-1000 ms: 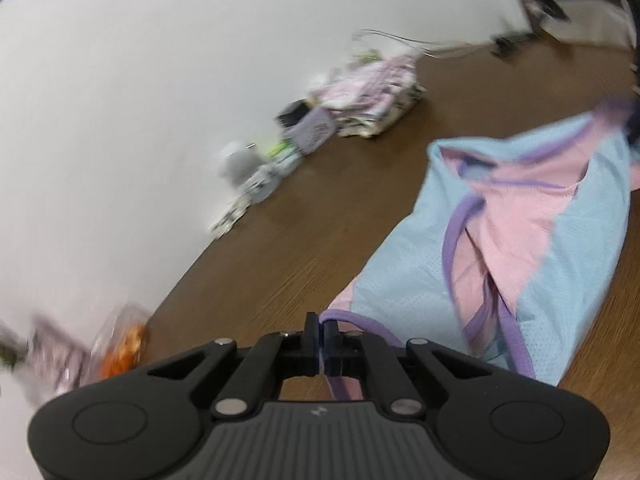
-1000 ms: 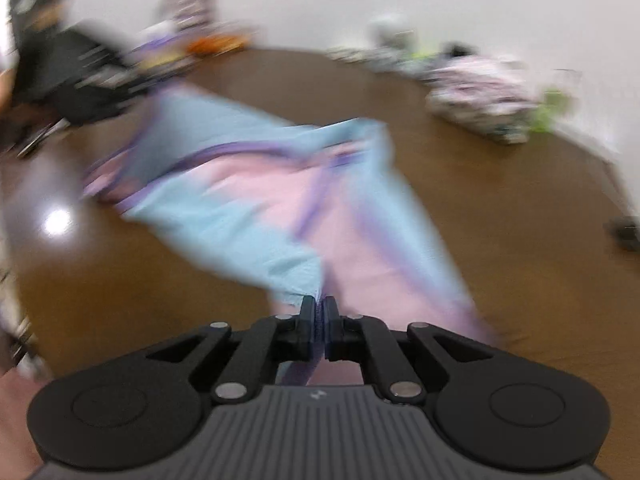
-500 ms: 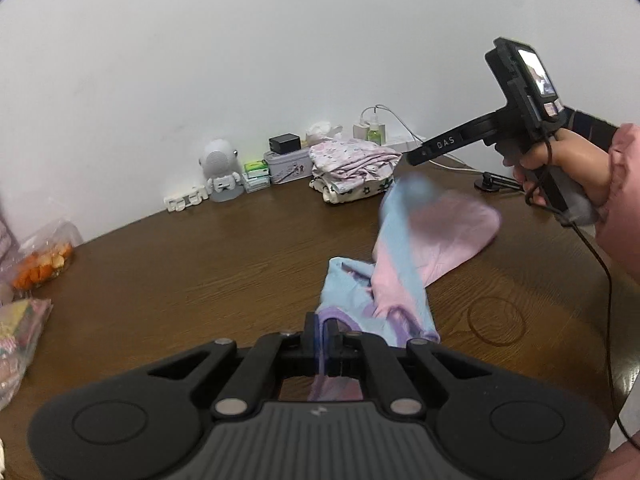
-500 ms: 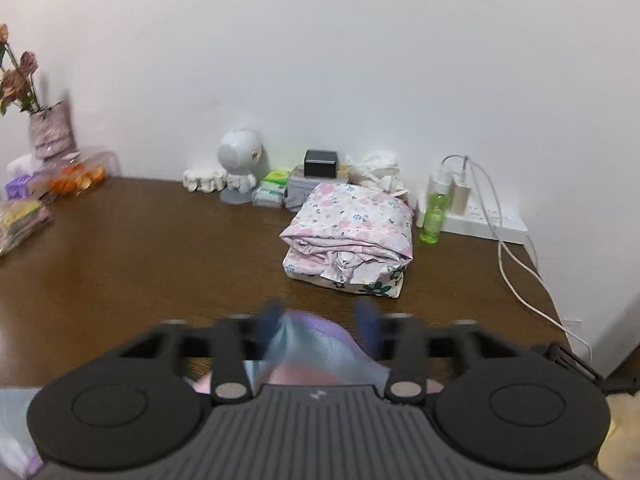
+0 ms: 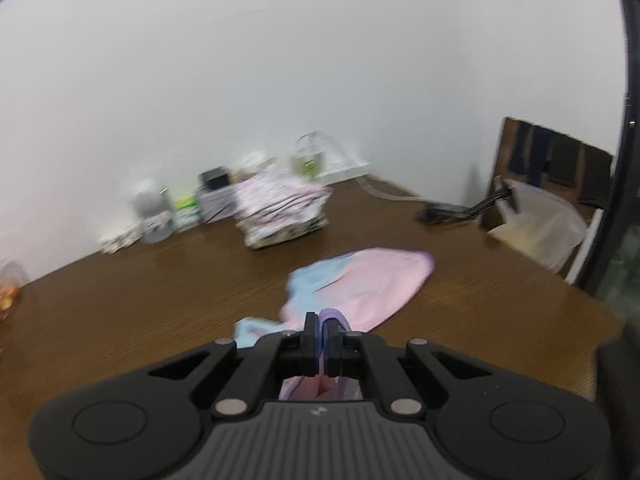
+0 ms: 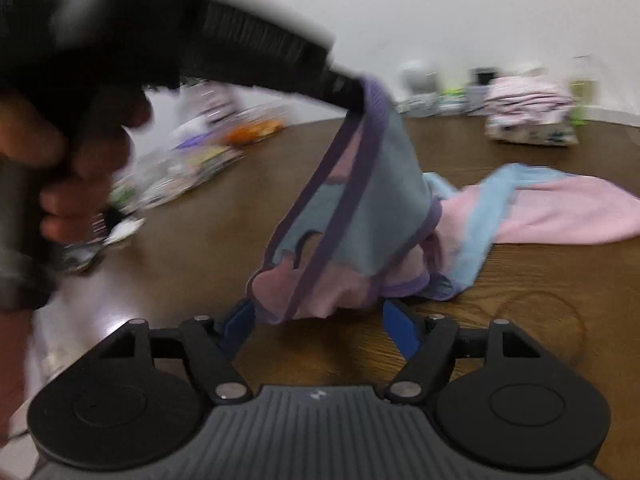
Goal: Fold clothes
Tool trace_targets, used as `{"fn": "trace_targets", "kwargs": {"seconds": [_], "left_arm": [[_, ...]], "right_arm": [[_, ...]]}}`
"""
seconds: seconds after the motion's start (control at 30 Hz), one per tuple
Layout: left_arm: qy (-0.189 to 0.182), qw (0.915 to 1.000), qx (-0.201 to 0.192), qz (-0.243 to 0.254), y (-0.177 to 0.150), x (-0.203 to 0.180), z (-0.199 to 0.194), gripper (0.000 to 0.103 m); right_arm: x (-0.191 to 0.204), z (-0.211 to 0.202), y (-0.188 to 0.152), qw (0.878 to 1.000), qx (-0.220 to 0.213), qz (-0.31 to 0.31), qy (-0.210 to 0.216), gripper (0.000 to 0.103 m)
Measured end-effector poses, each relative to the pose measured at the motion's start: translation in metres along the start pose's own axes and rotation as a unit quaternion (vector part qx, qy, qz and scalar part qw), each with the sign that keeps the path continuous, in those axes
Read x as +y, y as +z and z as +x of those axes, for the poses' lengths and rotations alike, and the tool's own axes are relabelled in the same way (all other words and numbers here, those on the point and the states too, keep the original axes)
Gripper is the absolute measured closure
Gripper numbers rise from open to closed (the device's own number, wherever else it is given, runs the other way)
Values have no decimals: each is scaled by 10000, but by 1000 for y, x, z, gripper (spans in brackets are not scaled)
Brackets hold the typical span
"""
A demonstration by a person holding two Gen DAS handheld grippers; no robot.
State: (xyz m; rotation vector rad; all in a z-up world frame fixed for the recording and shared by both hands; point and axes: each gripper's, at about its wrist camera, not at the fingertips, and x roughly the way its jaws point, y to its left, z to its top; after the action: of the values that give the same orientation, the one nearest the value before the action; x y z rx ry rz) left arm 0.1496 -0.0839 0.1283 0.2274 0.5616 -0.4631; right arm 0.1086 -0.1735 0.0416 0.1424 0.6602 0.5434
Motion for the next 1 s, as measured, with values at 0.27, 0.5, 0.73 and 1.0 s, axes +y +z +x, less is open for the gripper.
{"fn": "trace_targets", "kwargs": {"seconds": [0.27,0.5,0.73,1.0], "left_arm": [[-139,9995,-253,87,5,-49,-8,102],[-400,9988,-288,13,-6,-67,-12,102],[-39,9996,-48,-292,-43,-42,-8,102],[-80,9952,361,-904,-116,-30,2,92]], "right_arm": [[-36,-26,-18,9829,-807,826,-1436,42],[-64,-44,-32,9673,-945,968,-2145,80],[-80,-77,-42,9636,-1215,805,-2241,96],[-74,-118,-58,9740,-1310,794,-1669,98]]}}
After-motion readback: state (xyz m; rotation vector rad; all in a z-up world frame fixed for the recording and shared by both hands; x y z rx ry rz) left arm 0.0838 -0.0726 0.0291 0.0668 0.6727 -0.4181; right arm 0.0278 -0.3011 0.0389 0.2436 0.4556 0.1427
